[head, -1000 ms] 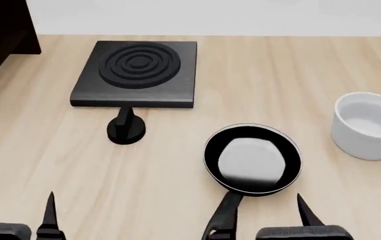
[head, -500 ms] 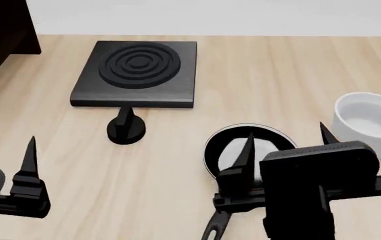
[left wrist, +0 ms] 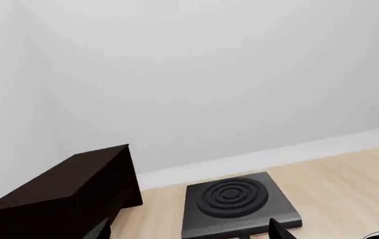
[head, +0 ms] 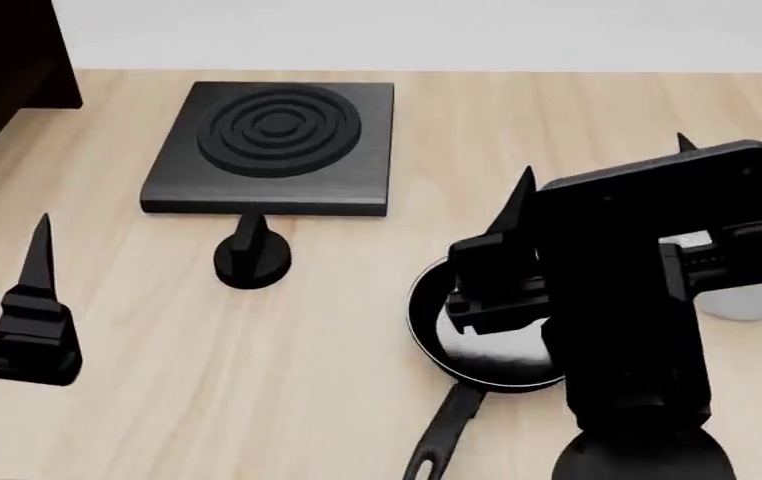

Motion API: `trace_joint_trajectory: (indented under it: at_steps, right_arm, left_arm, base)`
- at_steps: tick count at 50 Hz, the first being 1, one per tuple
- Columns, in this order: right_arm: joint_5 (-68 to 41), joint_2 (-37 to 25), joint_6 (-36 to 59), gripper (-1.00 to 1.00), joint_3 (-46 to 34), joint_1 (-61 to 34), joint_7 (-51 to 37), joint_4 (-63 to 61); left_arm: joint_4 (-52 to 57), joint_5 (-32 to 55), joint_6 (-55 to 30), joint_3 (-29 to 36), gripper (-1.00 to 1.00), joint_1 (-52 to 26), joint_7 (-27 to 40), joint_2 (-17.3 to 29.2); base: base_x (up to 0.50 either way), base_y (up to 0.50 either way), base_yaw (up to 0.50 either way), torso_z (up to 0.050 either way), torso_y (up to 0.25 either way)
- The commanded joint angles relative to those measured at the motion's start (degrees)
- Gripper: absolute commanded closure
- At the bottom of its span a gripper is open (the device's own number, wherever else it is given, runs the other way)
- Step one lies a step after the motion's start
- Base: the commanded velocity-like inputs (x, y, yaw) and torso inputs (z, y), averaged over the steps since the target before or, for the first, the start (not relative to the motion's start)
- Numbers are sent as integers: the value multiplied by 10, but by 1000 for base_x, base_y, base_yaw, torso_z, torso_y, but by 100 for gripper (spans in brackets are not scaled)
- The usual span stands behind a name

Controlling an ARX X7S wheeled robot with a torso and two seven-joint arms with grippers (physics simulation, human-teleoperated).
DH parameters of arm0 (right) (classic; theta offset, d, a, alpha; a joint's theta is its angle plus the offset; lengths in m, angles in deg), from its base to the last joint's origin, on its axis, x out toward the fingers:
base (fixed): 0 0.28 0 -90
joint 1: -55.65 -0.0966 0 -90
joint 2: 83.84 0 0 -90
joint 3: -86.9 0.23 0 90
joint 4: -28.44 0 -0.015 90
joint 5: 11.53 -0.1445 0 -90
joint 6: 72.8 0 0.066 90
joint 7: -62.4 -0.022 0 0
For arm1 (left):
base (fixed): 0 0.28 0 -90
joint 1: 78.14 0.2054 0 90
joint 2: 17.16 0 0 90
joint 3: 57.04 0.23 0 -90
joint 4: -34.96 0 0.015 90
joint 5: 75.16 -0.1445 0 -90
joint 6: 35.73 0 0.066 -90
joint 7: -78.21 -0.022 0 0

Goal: Put the frying pan under the cabinet shelf.

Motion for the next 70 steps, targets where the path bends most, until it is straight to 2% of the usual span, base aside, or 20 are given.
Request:
trace_joint_trajectory:
  at_steps: [1, 19, 70]
  right_arm:
    - [0, -5, 20, -100, -11, -19, 2, -4]
    - [-2, -15, -8, -100, -13, -3, 3, 2]
    - [-3, -21, 11, -100, -44, -18, 0, -9]
  left_arm:
    - [9, 4, -14, 0, -100, -9, 3, 3]
    - [18, 5, -10, 1, -100, 0, 9, 8]
    - [38, 16, -22, 0, -100, 1, 22, 15]
  base:
    - [0, 0, 0, 0, 0]
    - [0, 11, 0, 0, 0]
    - [125, 481, 0, 0, 0]
